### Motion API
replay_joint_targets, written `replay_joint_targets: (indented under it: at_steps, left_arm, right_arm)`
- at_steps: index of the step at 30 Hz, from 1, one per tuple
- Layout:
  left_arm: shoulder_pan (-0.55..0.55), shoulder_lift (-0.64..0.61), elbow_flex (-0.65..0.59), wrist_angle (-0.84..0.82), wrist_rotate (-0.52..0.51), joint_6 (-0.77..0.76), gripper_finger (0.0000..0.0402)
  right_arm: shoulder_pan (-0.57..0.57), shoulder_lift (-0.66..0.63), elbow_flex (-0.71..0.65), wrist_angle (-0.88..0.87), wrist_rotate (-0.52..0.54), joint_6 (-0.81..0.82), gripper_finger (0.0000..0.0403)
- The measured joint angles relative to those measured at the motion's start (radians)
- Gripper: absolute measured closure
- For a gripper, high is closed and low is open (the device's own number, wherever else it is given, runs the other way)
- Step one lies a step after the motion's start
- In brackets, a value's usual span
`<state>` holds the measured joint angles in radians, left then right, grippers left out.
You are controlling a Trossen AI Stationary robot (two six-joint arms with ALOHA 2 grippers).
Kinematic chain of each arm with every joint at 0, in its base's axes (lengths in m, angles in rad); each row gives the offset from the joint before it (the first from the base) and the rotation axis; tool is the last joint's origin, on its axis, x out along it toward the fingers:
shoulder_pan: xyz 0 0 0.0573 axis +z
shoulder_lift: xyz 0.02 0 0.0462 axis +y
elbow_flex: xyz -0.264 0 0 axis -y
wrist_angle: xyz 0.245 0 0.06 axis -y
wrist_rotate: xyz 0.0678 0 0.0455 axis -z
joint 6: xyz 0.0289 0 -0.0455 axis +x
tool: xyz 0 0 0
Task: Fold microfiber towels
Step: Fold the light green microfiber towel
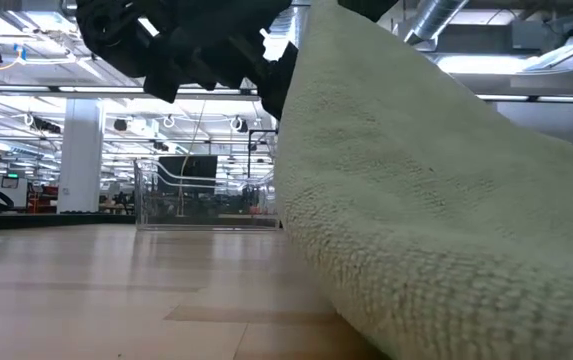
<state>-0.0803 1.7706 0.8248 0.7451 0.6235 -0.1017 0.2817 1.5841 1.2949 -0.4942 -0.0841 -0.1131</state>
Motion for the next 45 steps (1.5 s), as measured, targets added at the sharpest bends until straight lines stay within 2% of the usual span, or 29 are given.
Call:
replay_joint_targets:
  at_steps: [17, 21, 33, 45]
  left_arm:
    - [-0.005, 0.0, -0.001, -0.126, -0.01, 0.012, 0.0132]
    - [-0.005, 0.0, -0.002, -0.192, -0.049, 0.032, 0.0132]
    - [-0.005, 0.0, -0.012, -0.227, -0.137, 0.081, 0.0134]
    - [-0.005, 0.0, -0.012, -0.233, -0.218, 0.109, 0.0224]
  right_arm:
    - [0.001, 0.0, 0.0, 0.002, -0.001, 0.016, 0.0378]
    - [0.002, 0.0, 0.0, 0.002, -0.001, 0.016, 0.0381]
    - [0.006, 0.0, 0.0, 0.002, -0.003, 0.017, 0.0379]
    - [0.006, 0.0, 0.0, 0.002, -0.003, 0.017, 0.0377]
